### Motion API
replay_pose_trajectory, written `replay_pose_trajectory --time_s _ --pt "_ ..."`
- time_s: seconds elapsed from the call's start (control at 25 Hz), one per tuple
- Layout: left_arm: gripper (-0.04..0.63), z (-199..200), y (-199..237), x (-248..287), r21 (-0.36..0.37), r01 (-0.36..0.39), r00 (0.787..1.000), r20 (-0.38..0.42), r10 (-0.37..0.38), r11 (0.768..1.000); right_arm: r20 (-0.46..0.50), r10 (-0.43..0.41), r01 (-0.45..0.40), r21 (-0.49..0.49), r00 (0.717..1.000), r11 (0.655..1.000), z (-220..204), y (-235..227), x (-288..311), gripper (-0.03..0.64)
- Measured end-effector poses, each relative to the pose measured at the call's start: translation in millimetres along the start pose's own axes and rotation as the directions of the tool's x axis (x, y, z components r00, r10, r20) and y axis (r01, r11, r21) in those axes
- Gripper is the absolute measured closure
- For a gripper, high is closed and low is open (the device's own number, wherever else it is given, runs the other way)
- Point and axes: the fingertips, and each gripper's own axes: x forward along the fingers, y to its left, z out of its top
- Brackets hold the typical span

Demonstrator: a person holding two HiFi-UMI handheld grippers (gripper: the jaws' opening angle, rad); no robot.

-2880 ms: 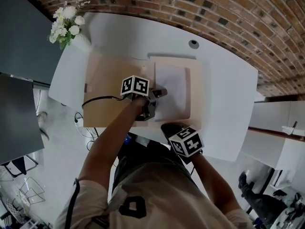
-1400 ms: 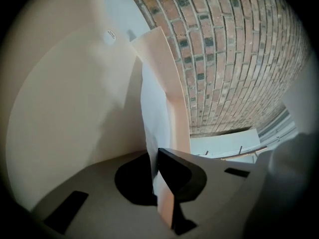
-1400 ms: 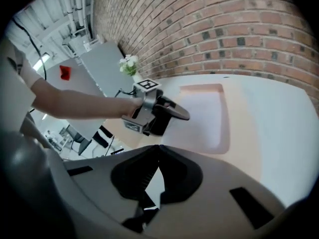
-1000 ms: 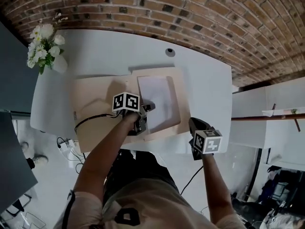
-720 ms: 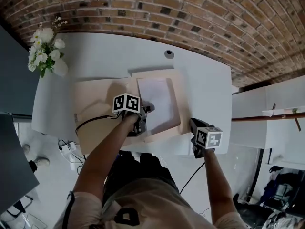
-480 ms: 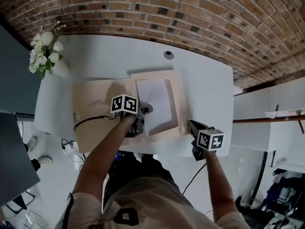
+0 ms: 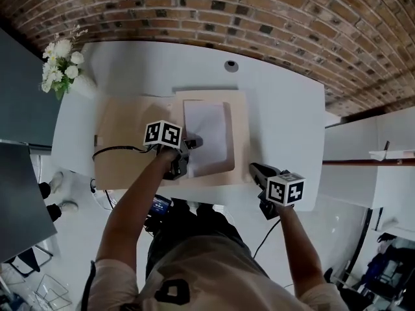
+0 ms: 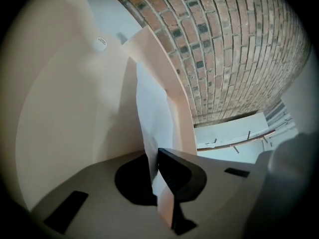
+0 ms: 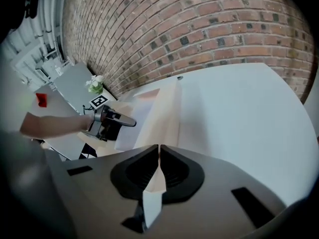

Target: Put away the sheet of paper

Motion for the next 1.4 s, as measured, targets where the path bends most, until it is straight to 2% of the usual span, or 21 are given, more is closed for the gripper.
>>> replay_pose_trajectory --time_s 0.2,0.4,0.6,0.76,0.84,0.92,1.0,1.16,1.4 --pt "0.580 3.9 -0.4 1.2 0.006 -0.018 1.000 0.006 0.018 1.000 0.020 -0.003 0.003 -0.010 1.000 1.000 3.9 -1.4 -1.8 0.592" --pt "0.580 3.7 0.4 0.7 0.020 -0.020 1.000 0.007 0.020 1.000 0.025 -0.034 0.035 -0.067 0.999 0.997 3.2 1.5 -0.9 0.592" --pt "0.580 3.3 0.8 1.2 0.043 -0.029 1.000 0.012 0.029 0.999 0.043 -0.039 0.041 -0.054 0.998 0.998 0.9 0.8 -0.5 0.592" --pt "0.580 1.9 2.7 1.2 0.051 -0.045 0.999 0.013 0.044 0.998 0.059 -0.035 0.040 -0.097 0.998 0.994 5.6 8.4 -3.3 0.592" --pt "0.580 1.2 1.7 2.1 0.051 -0.043 0.999 0.008 0.042 0.998 0.091 -0.002 0.010 -0.083 0.996 0.997 12.7 21.5 -11.9 0.592" --pt "0.580 1.7 1.6 1.7 0.047 -0.044 0.999 0.007 0.043 0.998 0.117 0.064 -0.056 -0.073 0.991 0.996 21.4 43.9 -19.6 0.594" --pt "0.580 3.6 1.5 1.5 0.047 -0.050 0.999 0.008 0.050 0.998 0.127 0.115 -0.103 -0.098 0.985 0.990 28.7 66.3 -23.9 0.594" --pt "0.580 4.7 0.9 2.5 0.051 -0.053 0.999 0.008 0.053 0.997 0.117 0.179 -0.159 -0.161 0.977 0.974 33.6 102.9 -25.2 0.594" --pt "0.580 6.8 -0.5 3.7 0.054 -0.046 0.999 0.017 0.045 0.997 0.082 0.278 -0.261 -0.171 0.957 0.950 31.8 142.5 -26.8 0.594"
